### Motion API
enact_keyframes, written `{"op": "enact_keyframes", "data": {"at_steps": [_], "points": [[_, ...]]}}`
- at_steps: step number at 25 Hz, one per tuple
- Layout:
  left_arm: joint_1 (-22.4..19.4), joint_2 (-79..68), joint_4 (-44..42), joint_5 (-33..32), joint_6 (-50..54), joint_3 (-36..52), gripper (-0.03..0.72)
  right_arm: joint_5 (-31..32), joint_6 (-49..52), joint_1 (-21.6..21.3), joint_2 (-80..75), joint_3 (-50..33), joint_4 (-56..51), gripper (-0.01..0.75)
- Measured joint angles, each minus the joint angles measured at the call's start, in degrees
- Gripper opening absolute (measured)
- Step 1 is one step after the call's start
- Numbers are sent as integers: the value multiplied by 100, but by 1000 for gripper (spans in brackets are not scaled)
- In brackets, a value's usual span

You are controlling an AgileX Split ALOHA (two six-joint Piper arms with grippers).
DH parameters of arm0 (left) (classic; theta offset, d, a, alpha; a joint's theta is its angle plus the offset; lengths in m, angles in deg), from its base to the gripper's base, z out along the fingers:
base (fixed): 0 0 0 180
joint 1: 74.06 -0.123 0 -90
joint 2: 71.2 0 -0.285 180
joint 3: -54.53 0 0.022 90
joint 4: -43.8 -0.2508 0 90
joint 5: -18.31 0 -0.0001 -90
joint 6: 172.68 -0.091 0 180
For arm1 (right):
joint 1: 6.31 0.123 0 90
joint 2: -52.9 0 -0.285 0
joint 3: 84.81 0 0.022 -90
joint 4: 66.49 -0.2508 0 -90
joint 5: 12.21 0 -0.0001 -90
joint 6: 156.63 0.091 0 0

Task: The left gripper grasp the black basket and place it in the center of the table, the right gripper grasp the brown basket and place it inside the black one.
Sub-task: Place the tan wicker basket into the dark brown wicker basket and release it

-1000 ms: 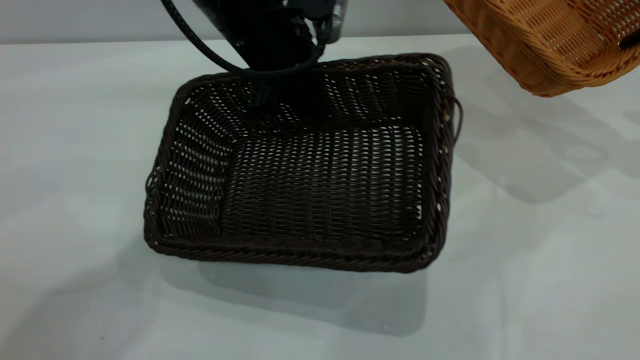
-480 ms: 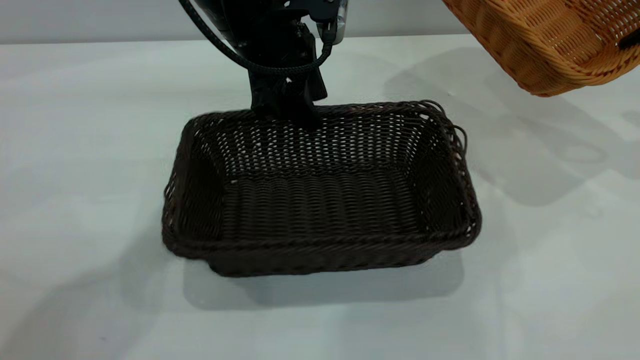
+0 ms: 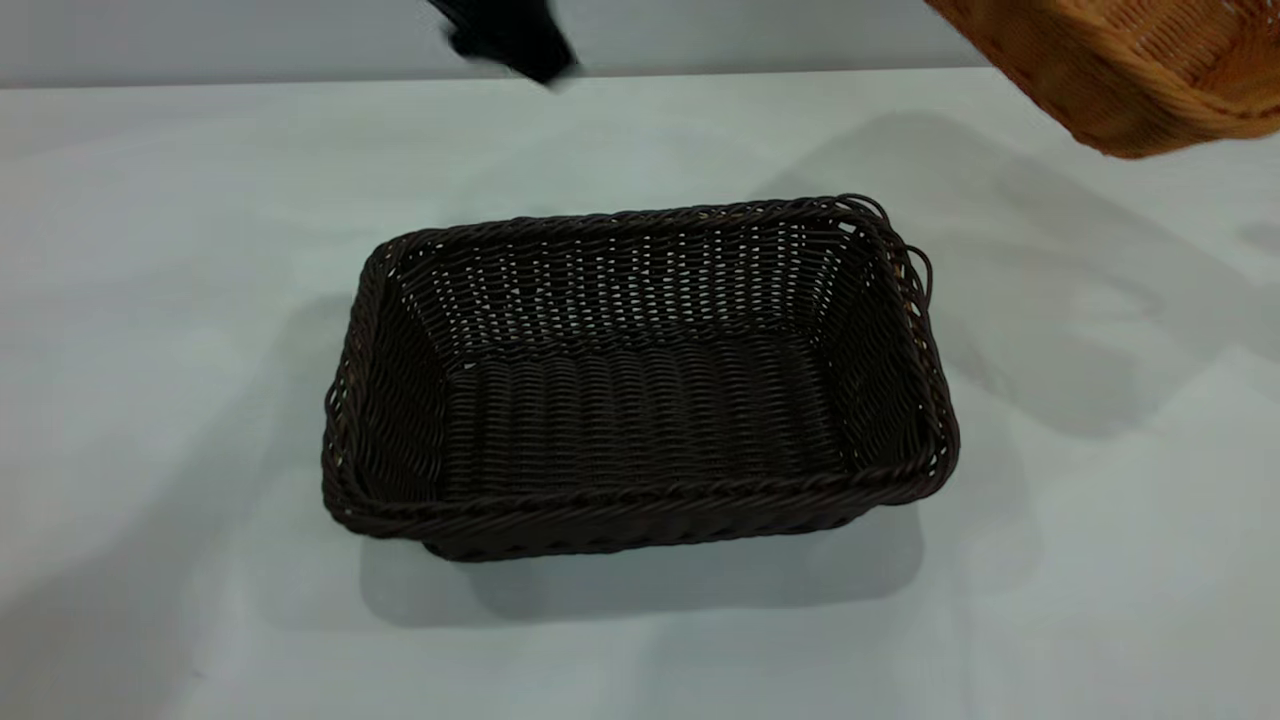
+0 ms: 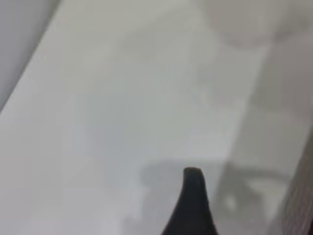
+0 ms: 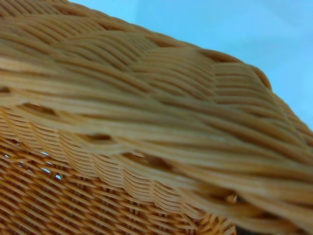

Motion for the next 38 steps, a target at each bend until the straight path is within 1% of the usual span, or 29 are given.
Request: {"op": "enact_keyframes", "data": {"at_steps": [3, 6, 9, 13, 18, 22, 24, 27, 32, 38], "points": [[-587, 137, 0, -236, 610, 0, 556, 156, 155, 260, 77, 0, 543, 92], [-1123, 148, -19, -397, 985, 0, 556, 321, 332, 726, 89, 0, 1001, 92], [-1495, 148, -31, -482, 1122, 0, 557, 460, 584, 1285, 89, 0, 1360, 92], [-1784, 148, -46, -534, 1145, 0, 557, 483, 973, 2073, 89, 0, 1896, 92], [-1820, 155, -53, -573, 1145, 0, 557, 337, 1185, 2967, 89, 0, 2565, 92], [-1820, 155, -53, -614, 1145, 0, 557, 160, 1194, 3417, 89, 0, 2694, 92], [-1820, 155, -53, -642, 1145, 0, 557, 35, 1194, 3535, 83, 13, 2694, 92], [-1820, 155, -53, -685, 1145, 0, 557, 36, 1215, 3565, -69, 193, 2694, 92], [-1820, 155, -53, -722, 1145, 0, 558, 430, 1301, 3605, -547, 703, 2715, 92], [-1820, 155, -53, -728, 1145, 0, 558, 710, 1413, 3900, -850, 1294, 2820, 92]]}}
